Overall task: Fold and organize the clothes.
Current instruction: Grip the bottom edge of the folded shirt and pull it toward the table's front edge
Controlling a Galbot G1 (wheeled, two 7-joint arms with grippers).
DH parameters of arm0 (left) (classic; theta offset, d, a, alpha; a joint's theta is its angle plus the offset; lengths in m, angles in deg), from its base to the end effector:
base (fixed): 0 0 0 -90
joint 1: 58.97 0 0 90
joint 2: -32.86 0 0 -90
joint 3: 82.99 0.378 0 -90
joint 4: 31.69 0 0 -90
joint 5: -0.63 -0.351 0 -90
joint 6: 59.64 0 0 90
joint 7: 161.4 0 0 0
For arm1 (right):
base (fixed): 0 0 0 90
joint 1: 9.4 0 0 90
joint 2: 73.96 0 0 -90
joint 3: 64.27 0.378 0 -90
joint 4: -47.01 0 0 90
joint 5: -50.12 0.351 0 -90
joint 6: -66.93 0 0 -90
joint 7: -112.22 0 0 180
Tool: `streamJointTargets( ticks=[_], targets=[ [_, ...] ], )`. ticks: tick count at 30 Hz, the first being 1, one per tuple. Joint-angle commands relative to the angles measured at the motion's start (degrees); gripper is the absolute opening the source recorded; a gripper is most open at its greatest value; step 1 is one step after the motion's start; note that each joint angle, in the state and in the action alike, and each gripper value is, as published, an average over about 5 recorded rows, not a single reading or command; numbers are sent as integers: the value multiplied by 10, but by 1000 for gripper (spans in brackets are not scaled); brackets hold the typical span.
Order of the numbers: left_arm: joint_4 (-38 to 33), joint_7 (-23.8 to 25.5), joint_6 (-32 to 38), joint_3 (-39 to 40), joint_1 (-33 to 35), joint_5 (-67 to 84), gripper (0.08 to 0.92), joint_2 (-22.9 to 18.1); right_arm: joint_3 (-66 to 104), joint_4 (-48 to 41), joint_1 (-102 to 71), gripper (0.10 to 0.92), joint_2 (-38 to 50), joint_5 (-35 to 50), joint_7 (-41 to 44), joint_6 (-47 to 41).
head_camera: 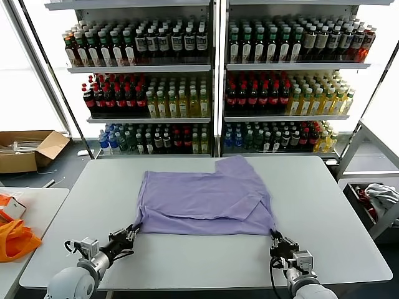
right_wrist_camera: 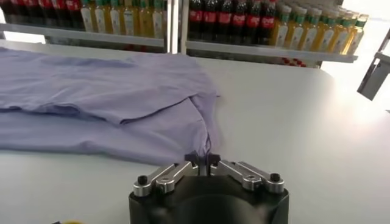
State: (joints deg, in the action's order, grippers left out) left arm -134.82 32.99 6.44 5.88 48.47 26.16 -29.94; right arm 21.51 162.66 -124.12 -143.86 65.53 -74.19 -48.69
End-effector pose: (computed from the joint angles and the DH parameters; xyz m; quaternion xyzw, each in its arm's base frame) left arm 0.2475 0.1423 -0.3526 -0.1618 -0.9542 0.0136 0.2511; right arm 0.1945 -0.0558 -0.3321 0.0474 -0.9708 0.0455 0.2307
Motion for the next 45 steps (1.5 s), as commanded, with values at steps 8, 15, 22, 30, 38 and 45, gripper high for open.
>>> streamJointTargets(
  ticks=[8, 15, 22, 30, 38, 45],
  targets=[
    [-72, 17, 3, -62, 124, -4, 99, -1, 15, 94, -110, 106, 1, 1, 12, 25],
    [-108, 41, -3, -128, 197, -18, 99, -4, 27, 134, -185, 106, 6, -3, 23, 34],
    [-140, 51, -4, -169, 257, -36, 99, -14, 25, 151, -233, 106, 7, -12, 25, 35],
    [-153, 54, -15, -183, 256, -29, 124, -10, 34, 154, -228, 137, 5, -21, 29, 21],
    [-188, 54, -17, -234, 233, 10, 354, 13, 104, 161, -143, 353, 20, 15, 69, 5],
    [-135, 57, -14, -215, 130, 30, 553, 73, 98, 85, 59, 561, 47, 41, 122, -65]
  ],
)
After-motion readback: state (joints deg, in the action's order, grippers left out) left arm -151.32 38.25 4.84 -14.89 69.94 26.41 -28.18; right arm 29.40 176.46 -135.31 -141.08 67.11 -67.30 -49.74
